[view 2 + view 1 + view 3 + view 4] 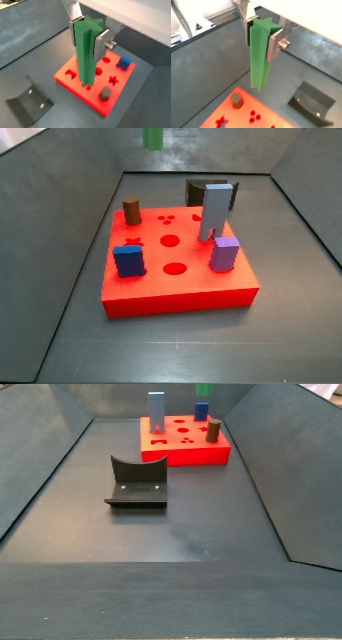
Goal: Pick up the star object. Move up. Move to above the board. Insert the star object.
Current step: Move to above the board.
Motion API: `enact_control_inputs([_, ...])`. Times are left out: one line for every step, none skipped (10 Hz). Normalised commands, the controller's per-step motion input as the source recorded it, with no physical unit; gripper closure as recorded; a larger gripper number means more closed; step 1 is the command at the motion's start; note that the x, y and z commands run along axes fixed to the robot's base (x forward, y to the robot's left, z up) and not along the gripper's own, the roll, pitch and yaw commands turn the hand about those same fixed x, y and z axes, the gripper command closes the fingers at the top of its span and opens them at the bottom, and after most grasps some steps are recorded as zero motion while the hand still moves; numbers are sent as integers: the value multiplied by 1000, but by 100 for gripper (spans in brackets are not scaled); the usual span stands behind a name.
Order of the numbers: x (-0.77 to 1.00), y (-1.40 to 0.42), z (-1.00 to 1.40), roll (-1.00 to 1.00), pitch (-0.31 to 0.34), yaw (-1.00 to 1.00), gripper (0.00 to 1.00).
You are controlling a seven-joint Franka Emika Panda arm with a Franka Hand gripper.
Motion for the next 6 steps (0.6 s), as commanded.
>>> enact_control_inputs([255,-1000,181,3,144,-3,100])
enact_control_inputs([275,-1000,186,7,141,15,100])
enact_control_inputs([291,-1000,187,9,134,9,100])
enact_control_inputs([305,-1000,190,10,132,3,100])
enact_control_inputs([221,-598,124,29,133,11,100])
enact_control_inputs([163,-323,76,39,124,16,100])
